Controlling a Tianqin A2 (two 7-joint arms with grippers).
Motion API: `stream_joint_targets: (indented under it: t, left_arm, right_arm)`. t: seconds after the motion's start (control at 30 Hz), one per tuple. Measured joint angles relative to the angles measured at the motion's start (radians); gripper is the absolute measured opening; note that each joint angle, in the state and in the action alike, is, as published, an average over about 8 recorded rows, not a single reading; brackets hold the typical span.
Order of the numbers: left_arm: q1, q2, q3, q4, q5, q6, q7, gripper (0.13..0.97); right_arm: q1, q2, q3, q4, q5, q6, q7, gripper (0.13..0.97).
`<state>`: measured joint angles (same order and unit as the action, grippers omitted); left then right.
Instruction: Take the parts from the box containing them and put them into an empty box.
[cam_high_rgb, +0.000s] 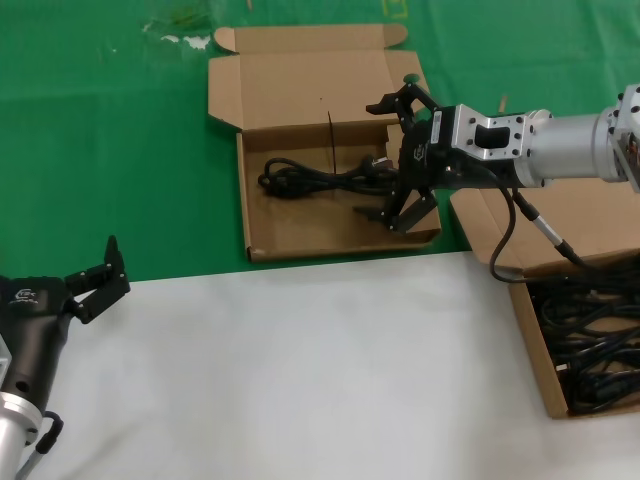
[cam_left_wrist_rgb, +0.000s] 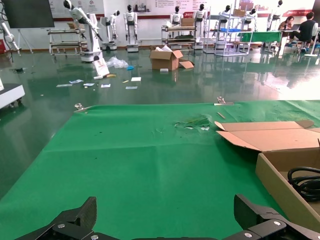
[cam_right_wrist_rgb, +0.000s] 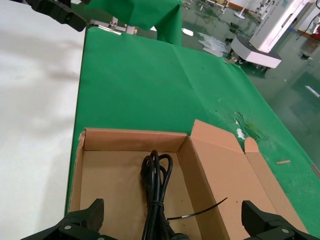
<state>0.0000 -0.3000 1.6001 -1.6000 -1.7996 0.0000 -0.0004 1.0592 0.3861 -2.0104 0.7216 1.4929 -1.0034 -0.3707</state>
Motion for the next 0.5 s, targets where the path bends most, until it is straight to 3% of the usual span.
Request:
stream_joint_targets:
  t: [0.5]
  left_arm:
    - [0.0,0.0,0.0,0.0,0.0,0.0,0.0,0.966]
  right_arm:
    - [0.0,0.0,0.0,0.0,0.0,0.0,0.0,0.966]
